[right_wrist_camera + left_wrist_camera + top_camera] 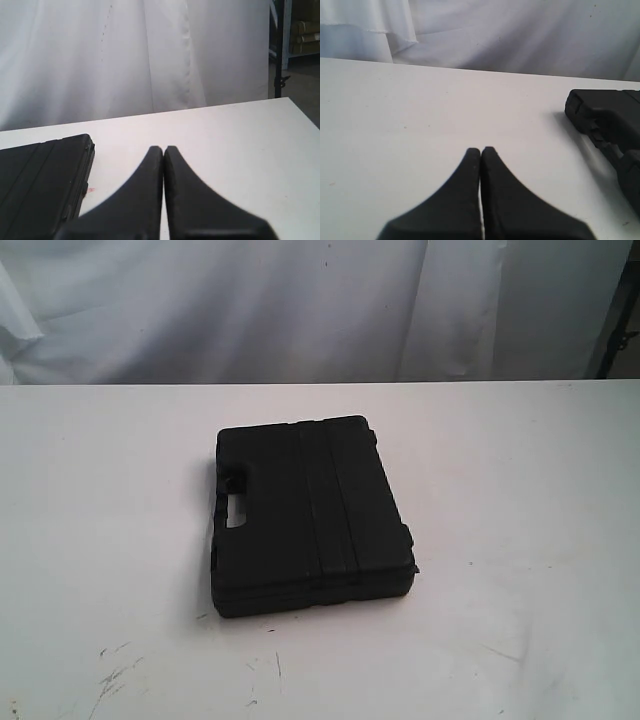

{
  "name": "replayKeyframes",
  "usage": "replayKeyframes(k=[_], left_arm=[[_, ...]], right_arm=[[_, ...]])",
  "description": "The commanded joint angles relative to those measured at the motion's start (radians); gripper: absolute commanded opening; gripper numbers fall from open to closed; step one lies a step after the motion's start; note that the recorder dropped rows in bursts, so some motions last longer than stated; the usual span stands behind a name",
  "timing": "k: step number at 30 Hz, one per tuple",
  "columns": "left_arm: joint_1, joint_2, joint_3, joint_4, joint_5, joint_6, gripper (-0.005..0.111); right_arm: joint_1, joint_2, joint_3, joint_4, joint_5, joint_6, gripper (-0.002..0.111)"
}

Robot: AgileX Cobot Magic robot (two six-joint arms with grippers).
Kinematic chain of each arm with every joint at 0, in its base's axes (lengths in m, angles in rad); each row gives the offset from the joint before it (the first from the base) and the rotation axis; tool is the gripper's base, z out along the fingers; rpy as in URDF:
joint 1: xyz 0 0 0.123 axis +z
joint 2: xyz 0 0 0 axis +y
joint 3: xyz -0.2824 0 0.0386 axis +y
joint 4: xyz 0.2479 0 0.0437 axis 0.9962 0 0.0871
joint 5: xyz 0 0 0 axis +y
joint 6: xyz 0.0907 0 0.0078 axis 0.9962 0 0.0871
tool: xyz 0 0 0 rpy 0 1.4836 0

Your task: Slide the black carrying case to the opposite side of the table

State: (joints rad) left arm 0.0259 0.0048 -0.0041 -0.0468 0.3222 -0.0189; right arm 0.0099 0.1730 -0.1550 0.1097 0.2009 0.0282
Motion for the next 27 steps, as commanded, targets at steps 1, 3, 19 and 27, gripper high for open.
replayKeyframes(k=[1, 3, 19, 27], left_arm=[[-0.002, -0.005, 0.004, 0.006, -0.012, -0.004, 0.000], [-0.002, -0.005, 0.004, -0.061, -0.104, -0.006, 0.000], [-0.002, -0.005, -0.141, -0.732, -0.571, -0.124, 0.000], [-0.002, 0.387, -0.616, -0.484, 0.041, -0.050, 0.000]], right_arm=[[-0.010, -0.006, 0.018, 0.009, -0.005, 0.006, 0.000], [-0.010, -0.006, 0.018, 0.009, -0.007, 0.006, 0.000], [-0.010, -0.102, 0.155, 0.011, 0.101, 0.006, 0.000], [-0.010, -0.173, 0.155, 0.015, 0.120, 0.019, 0.000]])
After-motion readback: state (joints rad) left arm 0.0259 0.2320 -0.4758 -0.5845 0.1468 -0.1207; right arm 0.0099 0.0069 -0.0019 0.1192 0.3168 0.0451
